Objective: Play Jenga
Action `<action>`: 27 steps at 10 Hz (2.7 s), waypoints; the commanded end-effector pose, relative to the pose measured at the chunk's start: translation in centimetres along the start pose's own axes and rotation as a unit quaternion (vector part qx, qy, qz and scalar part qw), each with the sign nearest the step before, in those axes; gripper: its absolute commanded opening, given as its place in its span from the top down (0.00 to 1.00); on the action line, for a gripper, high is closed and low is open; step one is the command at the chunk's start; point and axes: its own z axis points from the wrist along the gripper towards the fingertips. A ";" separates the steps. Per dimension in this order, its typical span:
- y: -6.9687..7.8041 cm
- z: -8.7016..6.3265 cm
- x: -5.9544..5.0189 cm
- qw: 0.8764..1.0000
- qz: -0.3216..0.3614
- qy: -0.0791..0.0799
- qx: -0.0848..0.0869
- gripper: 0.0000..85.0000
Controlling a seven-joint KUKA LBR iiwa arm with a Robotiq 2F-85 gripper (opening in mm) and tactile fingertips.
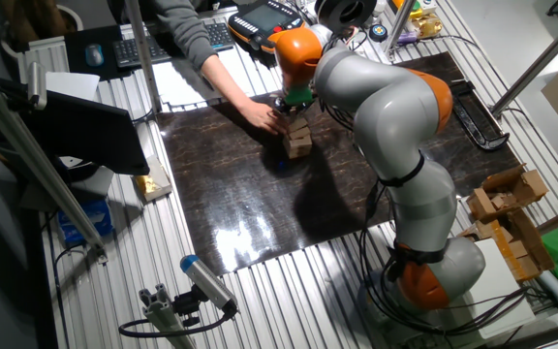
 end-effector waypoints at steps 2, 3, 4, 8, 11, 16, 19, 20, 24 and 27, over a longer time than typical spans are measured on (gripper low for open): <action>0.0 0.0 0.1 1.000 0.000 0.000 0.000 0.64; 0.0 0.0 0.1 1.000 0.000 0.000 0.001 0.64; 0.1 -0.1 0.1 1.000 0.000 -0.002 0.002 0.64; -0.2 -0.2 -0.3 1.000 0.003 0.004 0.000 0.63; -0.5 -0.4 -1.0 1.000 -0.001 0.008 0.000 0.63; -0.6 -0.6 -1.5 1.000 0.025 0.013 -0.001 0.63; -0.9 -0.8 -2.2 0.999 0.025 0.024 -0.008 0.63; -1.0 -0.9 -2.3 0.999 0.025 0.027 -0.010 0.63; -1.3 -1.0 -3.0 1.000 0.016 0.025 -0.004 0.64; -1.3 -0.7 -3.1 0.999 0.040 0.019 -0.001 0.64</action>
